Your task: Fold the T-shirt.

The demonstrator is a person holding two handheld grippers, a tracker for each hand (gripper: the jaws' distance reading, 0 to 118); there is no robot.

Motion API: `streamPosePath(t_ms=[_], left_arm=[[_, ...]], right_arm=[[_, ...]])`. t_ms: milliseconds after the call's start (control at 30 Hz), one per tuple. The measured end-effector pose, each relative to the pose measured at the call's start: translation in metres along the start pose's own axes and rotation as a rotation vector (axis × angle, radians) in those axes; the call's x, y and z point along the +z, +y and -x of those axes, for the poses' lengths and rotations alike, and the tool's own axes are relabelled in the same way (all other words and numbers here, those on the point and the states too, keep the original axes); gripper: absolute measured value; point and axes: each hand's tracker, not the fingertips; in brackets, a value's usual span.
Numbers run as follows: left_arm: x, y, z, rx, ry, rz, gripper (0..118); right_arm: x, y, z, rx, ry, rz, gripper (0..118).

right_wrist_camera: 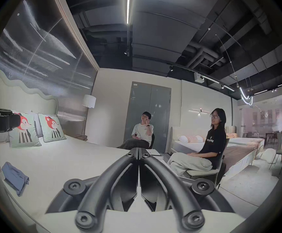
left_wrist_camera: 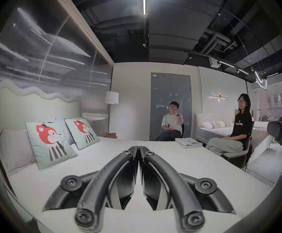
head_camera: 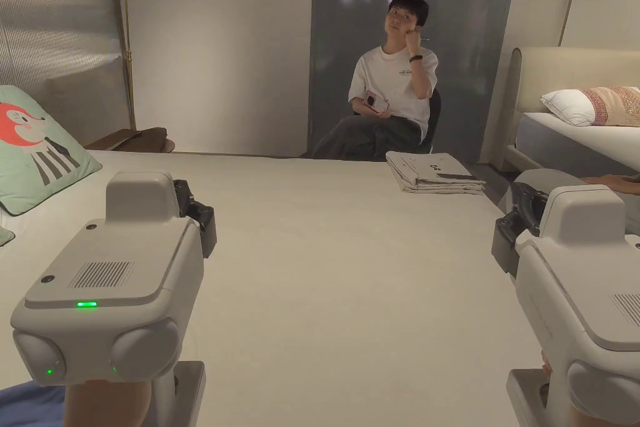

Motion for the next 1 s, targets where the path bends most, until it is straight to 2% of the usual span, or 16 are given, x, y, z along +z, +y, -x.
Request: streamPosePath(t_ms=[233,267,300,333,367,400,433,467,567,1000], left_arm=[[-0.001,-0.001,-0.001,0.001,0.005,0.005,1],[0.000,-0.001,-0.001,0.000,0.006,0.007,9],[-0.001,-0.001,0.000,0.002,0.002,0.006,23],[-0.001,-0.001,0.000,0.002,0.000,0.006,47],[-0.001,-0.001,0.001,0.004,0.002,0.008,81],[-0.001,-0.002,0.002,0.006,-0.001,0.009,104],[-0.001,-0.002,0.002,0.006,-0.005,0.006,112],[0.003,-0.002,0.002,-0.020,0.026,-0.042,111],[0.004,-0.002,0.002,-0.034,0.015,-0.027,111],[0.006,-0.003,0.002,-0.015,0.002,-0.030,111]], right_arm=[[0.001,0.000,-0.001,0.002,-0.001,-0.004,0],[0.001,0.000,-0.001,0.003,-0.005,-0.010,0],[0.001,-0.001,0.000,0.005,-0.012,-0.011,3],[0.001,-0.001,0.000,0.005,-0.014,-0.008,18],[0.000,-0.002,-0.001,0.002,-0.013,0.000,56],[-0.003,-0.003,-0.002,-0.001,-0.007,0.016,81],[-0.003,-0.005,-0.002,-0.004,-0.006,0.013,95],[-0.002,-0.006,-0.002,-0.006,-0.002,0.011,100],[-0.004,-0.009,-0.001,-0.013,0.006,0.038,114],[-0.001,-0.007,0.000,0.005,-0.013,0.023,114]])
